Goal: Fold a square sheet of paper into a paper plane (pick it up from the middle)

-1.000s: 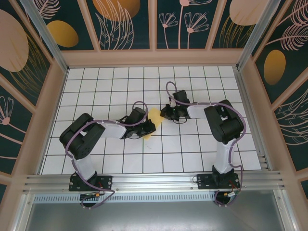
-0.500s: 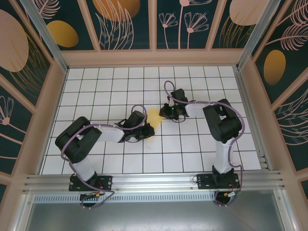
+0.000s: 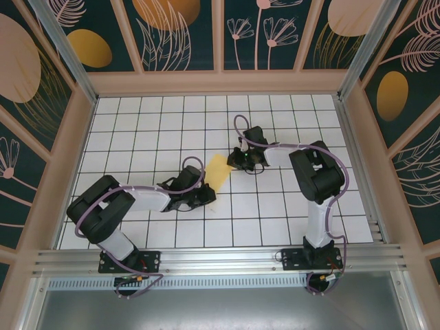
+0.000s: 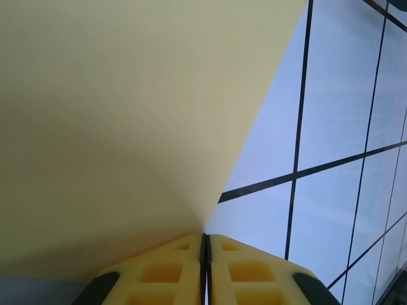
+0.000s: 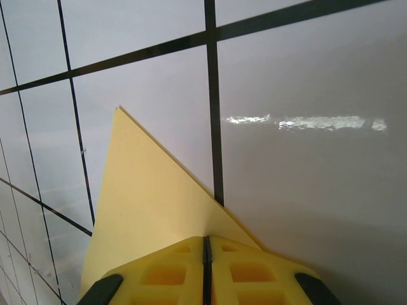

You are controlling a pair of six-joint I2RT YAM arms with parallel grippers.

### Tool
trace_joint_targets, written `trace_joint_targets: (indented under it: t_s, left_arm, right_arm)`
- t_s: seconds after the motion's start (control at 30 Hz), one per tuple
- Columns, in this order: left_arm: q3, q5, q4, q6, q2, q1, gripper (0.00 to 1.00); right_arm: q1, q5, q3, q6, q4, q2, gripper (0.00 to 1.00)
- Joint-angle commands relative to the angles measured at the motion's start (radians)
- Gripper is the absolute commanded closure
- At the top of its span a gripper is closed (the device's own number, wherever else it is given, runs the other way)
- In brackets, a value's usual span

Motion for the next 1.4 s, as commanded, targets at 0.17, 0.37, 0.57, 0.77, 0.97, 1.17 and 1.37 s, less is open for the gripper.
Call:
trace_joint_targets:
  t_s: [0.17,0.37,0.57,0.77,0.97,1.17,1.37]
  left_arm:
    - [0.108,-0.108,-0.262,0.080,-0.078,-0.011,0.85]
    - [0.239,-0.270,-0.375,0.172,-0.151,0.026,0.71]
    - [0.194,-0.295,-0.339,0.164,-0.205,0.151,0.54]
    - [0.112,-0.310,-0.296,0.130,-0.249,0.273,0.35]
    - [0.048,-0.325,-0.274,0.107,-0.263,0.373,0.24]
    - [0.025,-0.326,-0.237,0.108,-0.266,0.386,0.13]
    - [0.018,-0.320,-0.212,0.124,-0.268,0.388,0.02]
  right_arm:
    - [0.010,0.146,0.015,-0.076,-0.038,0.095,0.91]
    - [0.032,0.144,0.165,-0.148,-0.145,-0.009,0.86]
    - [0.123,0.294,0.203,-0.128,-0.219,-0.039,0.78]
    - [0.235,0.282,0.193,-0.071,-0.224,-0.046,0.76]
    - [0.320,0.184,0.186,-0.060,-0.242,-0.026,0.80]
    - [0.353,0.133,0.151,-0.100,-0.286,-0.006,0.83]
    - [0.338,0.130,0.091,-0.272,-0.403,-0.050,0.83]
